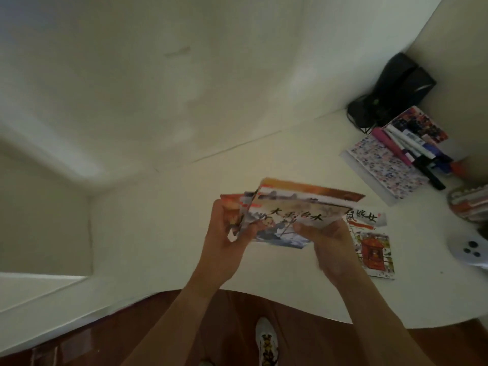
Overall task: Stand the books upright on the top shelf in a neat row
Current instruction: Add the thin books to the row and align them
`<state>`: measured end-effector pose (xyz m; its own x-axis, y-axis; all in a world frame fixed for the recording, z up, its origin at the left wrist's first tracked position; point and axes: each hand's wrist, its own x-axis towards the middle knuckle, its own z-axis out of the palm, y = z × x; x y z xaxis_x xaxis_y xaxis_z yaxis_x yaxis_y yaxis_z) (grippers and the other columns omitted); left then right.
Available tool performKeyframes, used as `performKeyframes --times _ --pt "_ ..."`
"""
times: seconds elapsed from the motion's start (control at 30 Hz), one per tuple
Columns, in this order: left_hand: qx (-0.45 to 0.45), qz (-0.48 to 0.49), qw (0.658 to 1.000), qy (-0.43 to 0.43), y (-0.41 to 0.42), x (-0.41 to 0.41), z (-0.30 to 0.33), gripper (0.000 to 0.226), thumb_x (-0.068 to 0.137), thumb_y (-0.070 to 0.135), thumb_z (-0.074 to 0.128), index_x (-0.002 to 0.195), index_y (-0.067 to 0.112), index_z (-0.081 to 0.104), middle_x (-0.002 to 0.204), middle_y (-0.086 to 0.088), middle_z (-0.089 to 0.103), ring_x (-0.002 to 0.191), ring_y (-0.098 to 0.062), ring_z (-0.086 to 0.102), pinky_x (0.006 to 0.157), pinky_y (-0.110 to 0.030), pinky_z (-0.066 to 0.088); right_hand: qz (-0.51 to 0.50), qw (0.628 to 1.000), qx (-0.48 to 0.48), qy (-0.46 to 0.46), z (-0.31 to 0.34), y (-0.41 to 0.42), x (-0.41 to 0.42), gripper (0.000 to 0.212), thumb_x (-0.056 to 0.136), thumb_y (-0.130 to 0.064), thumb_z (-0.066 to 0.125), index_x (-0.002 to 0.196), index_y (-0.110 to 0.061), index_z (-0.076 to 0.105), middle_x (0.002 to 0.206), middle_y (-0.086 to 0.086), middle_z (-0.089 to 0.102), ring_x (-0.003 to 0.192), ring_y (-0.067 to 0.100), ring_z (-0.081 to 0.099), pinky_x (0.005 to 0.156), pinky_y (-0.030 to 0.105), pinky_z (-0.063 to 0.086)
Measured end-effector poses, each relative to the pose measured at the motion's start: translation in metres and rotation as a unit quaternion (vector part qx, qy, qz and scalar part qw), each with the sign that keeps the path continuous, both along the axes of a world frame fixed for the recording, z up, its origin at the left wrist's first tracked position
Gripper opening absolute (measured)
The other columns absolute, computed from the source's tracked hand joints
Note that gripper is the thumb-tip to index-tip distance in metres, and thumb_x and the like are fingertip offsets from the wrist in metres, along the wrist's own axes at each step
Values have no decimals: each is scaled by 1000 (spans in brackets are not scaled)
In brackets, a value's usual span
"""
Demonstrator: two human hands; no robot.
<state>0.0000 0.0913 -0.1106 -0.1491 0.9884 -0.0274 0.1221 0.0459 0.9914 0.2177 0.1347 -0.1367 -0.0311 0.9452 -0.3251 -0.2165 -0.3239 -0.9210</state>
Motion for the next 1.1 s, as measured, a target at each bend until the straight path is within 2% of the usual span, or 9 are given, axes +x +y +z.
performKeyframes --times 0.13,0.3,0.47,0.63,0.7,0.77,0.83,0.93,1.1 --pt "-54 -15 998 -1 -4 -1 -17 45 96 -12 62 110 29 51 102 32 65 110 11 61 93 -8 46 41 995 34 -88 -1 -8 -3 43 77 0 84 112 9 61 108 21 72 105 29 72 94 42 59" --pt "-66 -63 996 -10 -11 4 -30 46 100 -10 55 131 24 49 126 12 62 128 -7 57 105 -17 43 60 991 56 -103 -4 -16 -7 40 79 17 74 107 -7 58 102 16 67 102 22 68 90 35 58" --pt "-44 -48 993 -95 -9 17 -18 58 88 -21 59 134 9 44 126 -5 59 124 -16 60 97 -24 53 26 993 37 -109 -11 -17 -2 59 74 29 63 113 -15 63 105 1 75 105 21 71 89 42 56" --pt "-83 38 982 -164 -9 42 0 37 95 22 74 128 28 57 119 9 73 114 -12 69 88 -23 57 30 995 20 -93 -1 -20 -15 36 76 7 78 85 -18 54 72 -25 68 73 -9 65 71 19 52" --pt "-67 112 975 -177 -6 49 10 30 95 38 69 117 19 65 107 5 76 101 -13 73 77 -21 58 14 996 69 -55 7 -20 -15 45 78 -36 84 105 -10 58 98 -10 72 94 2 67 82 20 54" --pt "-60 165 971 -160 -1 54 13 34 97 44 65 107 12 67 98 -1 74 90 -16 74 69 -23 59 -34 992 114 -52 17 -21 -21 57 84 -54 68 107 -3 57 103 15 64 97 17 64 84 22 52" --pt "-68 193 966 -156 2 60 11 25 102 32 61 103 7 65 93 -3 73 84 -15 73 63 -22 57 -90 986 131 -60 19 -23 -30 41 96 -40 59 97 1 58 92 15 62 86 16 61 77 17 49" --pt "-46 198 969 -137 3 62 6 12 106 17 54 107 12 65 101 -2 72 91 -16 71 68 -20 56 -108 984 112 -82 20 -23 -36 15 102 -12 57 90 -3 59 75 -8 60 74 4 58 70 9 45" --pt "-43 156 979 -120 0 62 -6 30 97 37 66 120 18 59 107 13 70 99 -9 70 79 -24 58 -124 984 91 -89 12 -23 -36 16 99 -21 54 91 -9 59 76 -16 61 75 -1 59 69 8 46"
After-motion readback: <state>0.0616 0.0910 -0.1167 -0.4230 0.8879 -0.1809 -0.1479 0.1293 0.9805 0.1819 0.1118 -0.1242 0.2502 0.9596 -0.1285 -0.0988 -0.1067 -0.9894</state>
